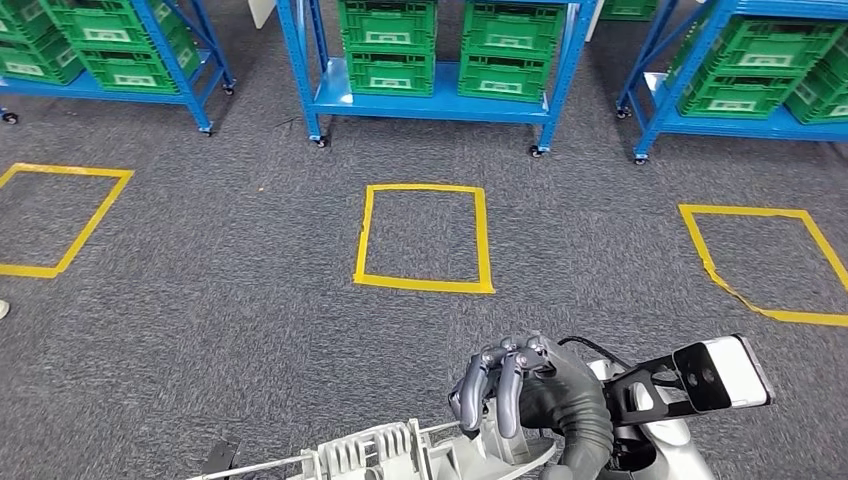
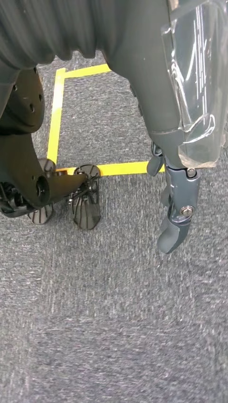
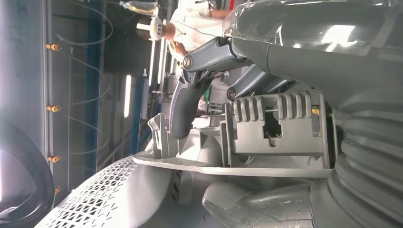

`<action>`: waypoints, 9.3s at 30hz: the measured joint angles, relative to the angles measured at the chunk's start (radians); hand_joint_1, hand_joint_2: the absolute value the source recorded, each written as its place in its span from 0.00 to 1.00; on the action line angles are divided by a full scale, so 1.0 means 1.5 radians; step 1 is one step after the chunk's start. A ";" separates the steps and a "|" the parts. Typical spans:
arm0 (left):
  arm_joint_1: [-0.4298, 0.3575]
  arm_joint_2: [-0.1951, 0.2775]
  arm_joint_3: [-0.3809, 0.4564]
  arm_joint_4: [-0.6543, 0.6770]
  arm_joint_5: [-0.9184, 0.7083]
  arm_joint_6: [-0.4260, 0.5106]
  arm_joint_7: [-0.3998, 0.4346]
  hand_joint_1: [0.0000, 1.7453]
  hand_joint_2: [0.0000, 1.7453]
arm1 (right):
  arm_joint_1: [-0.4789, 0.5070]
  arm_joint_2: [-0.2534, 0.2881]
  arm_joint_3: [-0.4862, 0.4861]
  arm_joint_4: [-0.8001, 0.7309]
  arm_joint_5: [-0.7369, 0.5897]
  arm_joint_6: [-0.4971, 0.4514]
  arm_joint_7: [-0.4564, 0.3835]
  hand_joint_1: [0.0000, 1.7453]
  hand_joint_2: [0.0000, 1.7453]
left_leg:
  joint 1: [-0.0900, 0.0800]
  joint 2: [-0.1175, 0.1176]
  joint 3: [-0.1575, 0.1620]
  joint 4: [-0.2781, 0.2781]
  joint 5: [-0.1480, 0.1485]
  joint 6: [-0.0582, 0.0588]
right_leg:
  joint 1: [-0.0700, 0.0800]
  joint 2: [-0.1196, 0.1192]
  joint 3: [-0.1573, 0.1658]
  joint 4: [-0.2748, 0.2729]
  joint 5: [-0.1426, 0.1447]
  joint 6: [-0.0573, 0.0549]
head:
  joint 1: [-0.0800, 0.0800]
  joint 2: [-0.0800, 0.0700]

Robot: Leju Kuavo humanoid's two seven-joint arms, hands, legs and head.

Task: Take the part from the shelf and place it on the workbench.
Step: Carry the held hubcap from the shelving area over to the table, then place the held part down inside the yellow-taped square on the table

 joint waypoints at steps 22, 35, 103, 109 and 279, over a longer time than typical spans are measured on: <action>0.007 0.002 0.022 0.000 -0.008 0.001 -0.005 0.00 1.00 | -0.003 -0.002 0.006 0.000 0.010 0.000 -0.016 1.00 1.00 | -0.004 0.047 -0.012 0.016 -0.012 -0.025 | 0.002 -0.036 0.085 -0.185 0.077 -0.010 | -0.004 0.000; 0.012 -0.004 0.027 -0.001 -0.007 -0.001 -0.006 0.00 1.00 | 0.001 -0.002 0.008 -0.001 0.014 0.000 -0.012 1.00 1.00 | 0.003 -0.033 -0.008 0.009 0.000 -0.011 | -0.011 0.018 0.062 -0.134 0.058 0.019 | -0.001 0.000; 0.012 -0.002 0.038 -0.005 -0.025 -0.009 0.002 0.00 1.00 | -0.006 -0.006 0.001 -0.005 0.022 0.005 -0.014 1.00 1.00 | 0.001 -0.035 -0.025 0.032 -0.010 -0.031 | -0.002 0.012 0.078 -0.173 0.077 -0.015 | -0.002 0.000; 0.010 -0.005 0.040 -0.005 -0.025 -0.008 0.002 0.00 1.00 | -0.007 -0.003 0.001 -0.004 0.022 0.006 -0.014 1.00 1.00 | 0.002 0.012 -0.118 0.212 -0.074 -0.037 | 0.007 -0.014 0.082 -0.173 0.072 -0.025 | -0.006 0.000; 0.033 0.003 0.086 -0.023 -0.058 0.011 0.000 0.00 1.00 | -0.007 0.012 -0.002 -0.001 0.014 0.020 -0.030 1.00 1.00 | 0.005 -0.029 -0.008 0.009 0.011 -0.007 | -0.009 0.003 -0.002 -0.015 0.023 0.010 | 0.001 0.000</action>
